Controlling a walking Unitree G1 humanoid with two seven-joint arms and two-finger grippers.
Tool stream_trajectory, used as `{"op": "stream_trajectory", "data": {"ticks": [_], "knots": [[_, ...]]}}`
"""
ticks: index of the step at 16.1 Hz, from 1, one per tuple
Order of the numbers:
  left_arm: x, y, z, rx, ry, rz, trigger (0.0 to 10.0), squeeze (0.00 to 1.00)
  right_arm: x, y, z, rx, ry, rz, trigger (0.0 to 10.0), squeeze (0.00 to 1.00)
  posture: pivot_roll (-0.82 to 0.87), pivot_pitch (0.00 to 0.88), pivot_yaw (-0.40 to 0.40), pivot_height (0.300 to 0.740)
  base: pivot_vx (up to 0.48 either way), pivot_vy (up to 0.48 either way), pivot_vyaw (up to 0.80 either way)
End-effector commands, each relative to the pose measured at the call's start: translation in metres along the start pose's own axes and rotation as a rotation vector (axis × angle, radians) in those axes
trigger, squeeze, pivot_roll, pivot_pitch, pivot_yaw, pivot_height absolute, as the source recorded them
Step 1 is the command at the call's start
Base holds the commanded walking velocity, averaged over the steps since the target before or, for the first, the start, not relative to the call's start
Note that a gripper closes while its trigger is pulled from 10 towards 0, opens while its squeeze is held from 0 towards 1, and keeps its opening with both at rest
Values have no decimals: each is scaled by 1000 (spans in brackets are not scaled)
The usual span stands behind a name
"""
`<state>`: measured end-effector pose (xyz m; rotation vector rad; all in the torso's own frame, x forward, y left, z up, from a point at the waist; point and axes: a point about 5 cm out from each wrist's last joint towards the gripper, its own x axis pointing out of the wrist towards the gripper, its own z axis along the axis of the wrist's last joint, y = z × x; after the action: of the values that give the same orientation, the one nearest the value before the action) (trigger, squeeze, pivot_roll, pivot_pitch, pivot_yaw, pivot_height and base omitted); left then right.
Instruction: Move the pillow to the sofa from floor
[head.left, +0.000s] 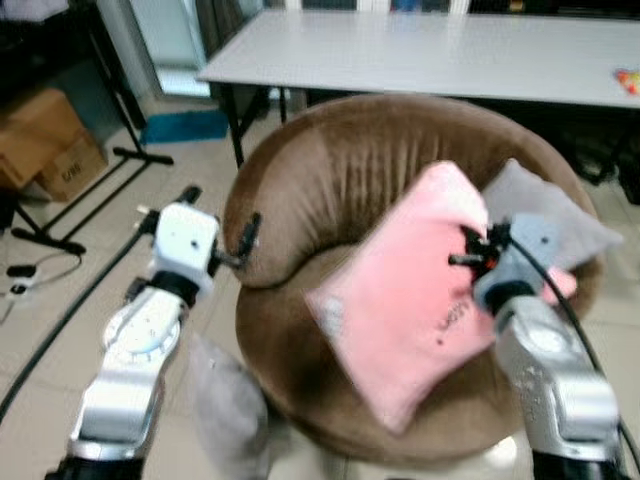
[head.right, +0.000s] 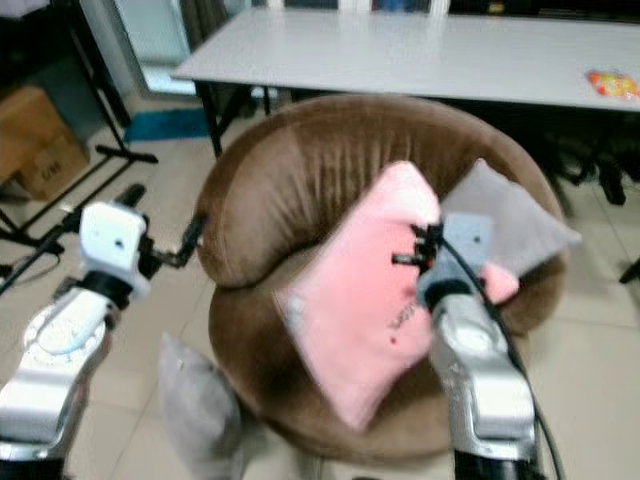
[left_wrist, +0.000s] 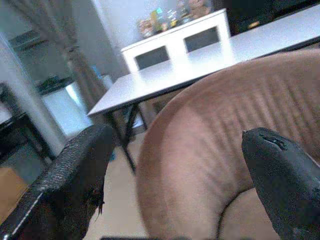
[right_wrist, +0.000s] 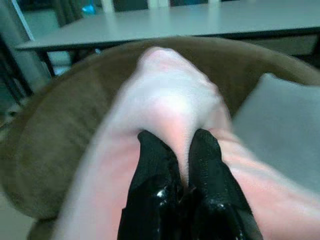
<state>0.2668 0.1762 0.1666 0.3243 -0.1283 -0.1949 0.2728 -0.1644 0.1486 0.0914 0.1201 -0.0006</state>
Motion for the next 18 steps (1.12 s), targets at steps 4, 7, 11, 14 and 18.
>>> {"op": "stream_trajectory", "data": {"ticks": [4,7,11,14,18], "knots": [[0,1,3,3,-13,-25,10000,0,-2,5,10,-3,-52,27,10000,0,-119,0,73,740,0,0,-200],[0,0,3,-6,-18,-32,10000,0,-2,6,11,-10,-54,37,10000,0,-119,0,73,740,89,0,-800],[-1,1,3,-10,-19,-38,10000,0,-1,7,12,-19,-61,48,10000,0,-115,0,72,740,312,0,-800],[0,1,4,-7,-22,-39,10000,0,-2,15,16,-31,-84,132,10000,0,-114,0,73,740,321,0,-533],[-4,4,2,12,-14,-15,10000,0,-3,30,21,-2,-92,325,10000,0,-107,0,69,740,0,0,0]]}}
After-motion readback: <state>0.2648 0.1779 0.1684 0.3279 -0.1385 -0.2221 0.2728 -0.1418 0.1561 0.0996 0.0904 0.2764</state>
